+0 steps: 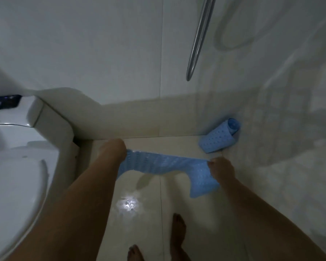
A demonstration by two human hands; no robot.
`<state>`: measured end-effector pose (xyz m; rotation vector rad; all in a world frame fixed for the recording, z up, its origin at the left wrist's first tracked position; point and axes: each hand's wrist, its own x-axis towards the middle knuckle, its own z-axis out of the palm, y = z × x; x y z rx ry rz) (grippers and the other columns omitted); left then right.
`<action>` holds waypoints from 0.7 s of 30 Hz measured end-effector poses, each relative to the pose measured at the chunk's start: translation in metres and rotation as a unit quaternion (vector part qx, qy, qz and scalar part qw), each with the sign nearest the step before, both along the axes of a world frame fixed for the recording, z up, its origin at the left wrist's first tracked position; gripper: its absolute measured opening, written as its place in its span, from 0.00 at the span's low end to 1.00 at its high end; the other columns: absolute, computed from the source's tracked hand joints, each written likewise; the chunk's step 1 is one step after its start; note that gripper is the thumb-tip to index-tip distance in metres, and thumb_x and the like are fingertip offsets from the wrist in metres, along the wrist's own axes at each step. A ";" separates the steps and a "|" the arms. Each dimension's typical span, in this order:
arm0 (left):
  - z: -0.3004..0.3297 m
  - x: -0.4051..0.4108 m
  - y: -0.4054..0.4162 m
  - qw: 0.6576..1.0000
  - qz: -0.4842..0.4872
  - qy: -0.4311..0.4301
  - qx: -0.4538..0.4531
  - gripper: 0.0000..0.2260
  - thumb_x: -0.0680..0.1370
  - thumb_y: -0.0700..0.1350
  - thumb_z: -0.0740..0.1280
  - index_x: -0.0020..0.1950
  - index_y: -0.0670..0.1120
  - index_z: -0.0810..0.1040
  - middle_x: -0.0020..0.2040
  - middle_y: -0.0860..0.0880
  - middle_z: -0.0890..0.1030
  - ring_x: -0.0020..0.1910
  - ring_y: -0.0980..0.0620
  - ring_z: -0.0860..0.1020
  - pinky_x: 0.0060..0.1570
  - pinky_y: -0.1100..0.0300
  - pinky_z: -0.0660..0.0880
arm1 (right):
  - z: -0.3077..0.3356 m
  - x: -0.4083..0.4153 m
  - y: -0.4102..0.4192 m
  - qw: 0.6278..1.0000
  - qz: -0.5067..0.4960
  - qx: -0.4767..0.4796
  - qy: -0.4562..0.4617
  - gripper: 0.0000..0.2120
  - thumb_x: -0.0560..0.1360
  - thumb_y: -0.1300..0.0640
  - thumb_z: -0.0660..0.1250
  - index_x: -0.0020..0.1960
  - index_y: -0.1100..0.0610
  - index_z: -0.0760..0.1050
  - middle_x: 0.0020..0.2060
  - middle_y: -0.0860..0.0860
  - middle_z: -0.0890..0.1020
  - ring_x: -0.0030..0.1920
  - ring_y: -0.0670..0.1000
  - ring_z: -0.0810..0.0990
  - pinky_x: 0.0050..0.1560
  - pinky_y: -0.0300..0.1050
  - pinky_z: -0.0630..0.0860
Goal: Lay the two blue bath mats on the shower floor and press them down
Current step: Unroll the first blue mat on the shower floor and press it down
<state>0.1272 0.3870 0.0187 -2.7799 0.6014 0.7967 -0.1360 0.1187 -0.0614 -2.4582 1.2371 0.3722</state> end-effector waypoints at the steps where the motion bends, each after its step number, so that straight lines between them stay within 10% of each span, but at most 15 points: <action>1: -0.028 0.006 -0.003 1.000 0.019 0.003 0.006 0.15 0.81 0.44 0.64 0.66 0.42 0.78 0.64 0.40 0.80 0.63 0.40 0.79 0.58 0.48 0.77 | -0.020 0.007 -0.007 1.000 0.003 0.006 0.006 0.17 0.84 0.51 0.56 0.60 0.58 0.81 0.56 0.56 0.83 0.57 0.56 0.81 0.56 0.45 0.74; 10: -0.163 0.029 -0.031 0.996 -0.019 -0.085 -0.036 0.12 0.82 0.43 0.62 0.64 0.48 0.80 0.59 0.44 0.81 0.58 0.43 0.82 0.56 0.48 0.80 | -0.134 0.065 -0.073 0.997 0.068 -0.019 -0.015 0.14 0.82 0.51 0.59 0.58 0.56 0.80 0.51 0.57 0.83 0.51 0.60 0.81 0.49 0.50 0.75; 16: -0.198 0.019 -0.026 0.960 0.067 -0.175 -0.210 0.15 0.85 0.49 0.61 0.70 0.50 0.78 0.71 0.43 0.76 0.61 0.36 0.80 0.52 0.42 0.78 | -0.180 0.071 -0.083 0.986 0.071 -0.075 -0.133 0.16 0.81 0.54 0.66 0.66 0.59 0.79 0.67 0.62 0.77 0.65 0.62 0.78 0.65 0.56 0.74; 21: -0.281 -0.018 0.010 0.962 0.077 -0.162 -0.208 0.17 0.80 0.49 0.68 0.69 0.52 0.78 0.73 0.44 0.75 0.62 0.38 0.80 0.50 0.42 0.80 | -0.265 0.024 -0.060 0.977 0.082 -0.123 -0.153 0.17 0.75 0.60 0.73 0.64 0.59 0.80 0.66 0.63 0.78 0.62 0.63 0.81 0.54 0.59 0.81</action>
